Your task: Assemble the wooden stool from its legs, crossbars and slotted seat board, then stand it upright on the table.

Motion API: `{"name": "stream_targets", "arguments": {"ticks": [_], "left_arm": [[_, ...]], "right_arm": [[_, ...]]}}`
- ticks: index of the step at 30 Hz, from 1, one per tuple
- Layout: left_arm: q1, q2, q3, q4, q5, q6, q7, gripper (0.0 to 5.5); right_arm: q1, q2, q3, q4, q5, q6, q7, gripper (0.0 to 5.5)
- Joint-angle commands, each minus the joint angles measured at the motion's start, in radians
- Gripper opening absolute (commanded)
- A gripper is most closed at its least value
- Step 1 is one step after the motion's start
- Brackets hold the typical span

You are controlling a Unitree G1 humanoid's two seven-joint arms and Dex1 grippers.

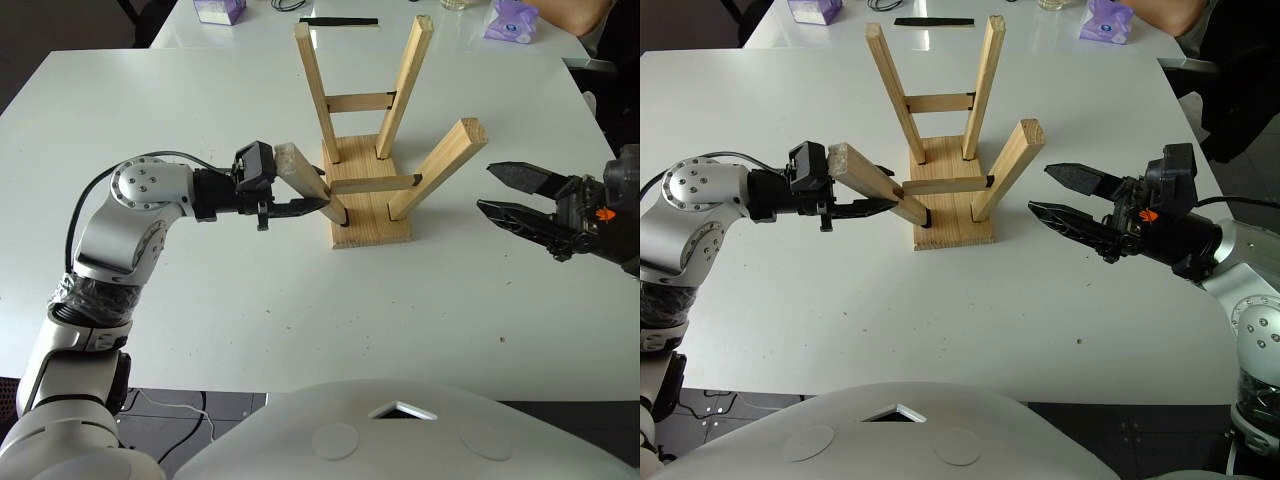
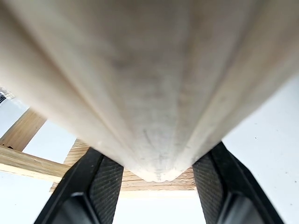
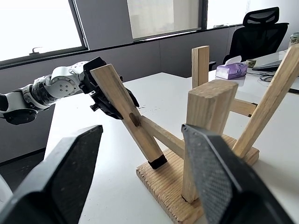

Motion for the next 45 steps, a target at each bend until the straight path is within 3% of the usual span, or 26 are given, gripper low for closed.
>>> {"name": "stream_targets", "arguments": {"ticks": [1, 7, 14, 24, 36, 45], "left_arm": [[0.148, 0.105, -0.055, -0.018, 0.046, 0.076, -0.092, 2.05], [0.197, 0.16, 0.001, -0.095, -0.062, 0.09, -0.127, 2.05], [0.236, 0.209, 0.02, -0.15, -0.119, 0.105, -0.155, 2.05], [0.108, 0.131, -0.132, -0.019, 0.101, 0.086, -0.008, 2.05], [0.065, 0.067, -0.175, 0.081, 0.006, 0.174, -0.017, 2.05], [0.016, 0.031, -0.268, 0.212, 0.117, 0.115, -0.05, 2.05]], "right_arm": [[-0.012, -0.027, -0.056, 0.034, 0.007, -0.008, 0.024, 3.11], [-0.001, -0.028, -0.092, 0.041, 0.016, -0.008, 0.04, 3.11], [-0.005, -0.006, -0.047, 0.033, -0.018, -0.019, 0.025, 3.11], [-0.076, 0.013, 0.136, 0.067, -0.182, -0.069, 0.0, 3.11], [-0.105, 0.049, 0.233, 0.072, -0.227, -0.085, 0.01, 3.11], [-0.119, 0.059, 0.262, 0.087, -0.259, -0.096, 0.025, 3.11]]}}
